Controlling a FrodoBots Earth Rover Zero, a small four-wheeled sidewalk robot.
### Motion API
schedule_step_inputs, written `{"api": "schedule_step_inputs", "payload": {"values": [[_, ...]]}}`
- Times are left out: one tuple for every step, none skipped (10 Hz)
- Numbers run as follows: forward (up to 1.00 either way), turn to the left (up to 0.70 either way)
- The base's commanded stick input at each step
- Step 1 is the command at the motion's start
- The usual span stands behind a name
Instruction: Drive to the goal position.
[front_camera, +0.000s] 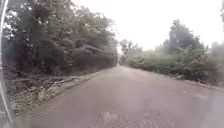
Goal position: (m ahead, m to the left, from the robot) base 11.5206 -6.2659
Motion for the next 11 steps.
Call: {"api": "schedule_step_inputs", "payload": {"values": [[0.70, 0.00], [0.70, 0.00], [0.70, 0.00], [0.70, 0.00], [0.70, 0.00], [0.70, 0.00], [0.70, 0.00], [0.70, 0.00], [0.70, 0.00], [0.70, 0.00], [0.70, 0.00]]}}
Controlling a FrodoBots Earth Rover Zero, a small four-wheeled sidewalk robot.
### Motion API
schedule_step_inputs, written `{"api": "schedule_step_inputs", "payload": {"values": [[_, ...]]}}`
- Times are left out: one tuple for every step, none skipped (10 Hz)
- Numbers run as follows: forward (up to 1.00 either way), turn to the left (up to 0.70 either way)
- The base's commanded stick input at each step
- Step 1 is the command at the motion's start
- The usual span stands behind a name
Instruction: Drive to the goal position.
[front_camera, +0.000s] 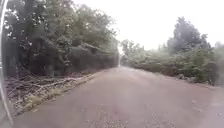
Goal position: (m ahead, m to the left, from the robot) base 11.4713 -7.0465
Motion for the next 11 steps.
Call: {"api": "schedule_step_inputs", "payload": {"values": [[0.70, 0.00], [0.70, 0.00], [0.70, 0.00], [0.70, 0.00], [0.70, 0.00], [0.70, 0.00], [0.70, 0.00], [0.70, 0.00], [0.70, -0.02], [0.70, -0.08], [0.70, -0.13]]}}
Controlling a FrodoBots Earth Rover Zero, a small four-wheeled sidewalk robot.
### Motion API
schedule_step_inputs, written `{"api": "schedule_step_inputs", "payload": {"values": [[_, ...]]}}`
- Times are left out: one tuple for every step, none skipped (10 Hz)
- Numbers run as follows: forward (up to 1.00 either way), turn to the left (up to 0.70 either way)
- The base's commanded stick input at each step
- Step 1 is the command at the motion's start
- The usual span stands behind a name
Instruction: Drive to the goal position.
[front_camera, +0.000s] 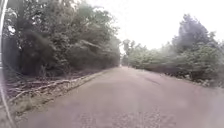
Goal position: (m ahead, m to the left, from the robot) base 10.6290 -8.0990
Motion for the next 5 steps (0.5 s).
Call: {"api": "schedule_step_inputs", "payload": {"values": [[0.70, -0.10], [0.70, 0.00], [0.70, 0.00], [0.70, 0.00], [0.70, 0.00]]}}
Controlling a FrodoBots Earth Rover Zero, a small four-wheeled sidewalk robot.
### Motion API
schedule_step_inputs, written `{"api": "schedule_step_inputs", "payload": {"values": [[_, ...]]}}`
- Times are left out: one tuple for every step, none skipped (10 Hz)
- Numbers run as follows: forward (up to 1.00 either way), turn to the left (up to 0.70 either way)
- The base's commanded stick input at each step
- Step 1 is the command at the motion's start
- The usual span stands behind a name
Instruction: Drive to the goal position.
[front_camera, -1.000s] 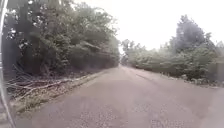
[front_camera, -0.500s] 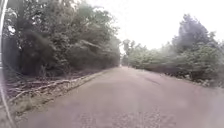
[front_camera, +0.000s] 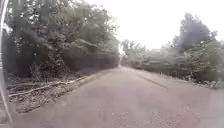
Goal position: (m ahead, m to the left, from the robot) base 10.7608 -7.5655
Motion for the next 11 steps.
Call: {"api": "schedule_step_inputs", "payload": {"values": [[0.70, 0.00], [0.70, 0.00], [0.70, 0.00], [0.70, 0.00], [0.70, 0.00], [0.70, -0.01], [0.70, -0.05], [0.70, -0.07], [0.70, -0.06], [0.70, -0.02], [0.70, 0.00]]}}
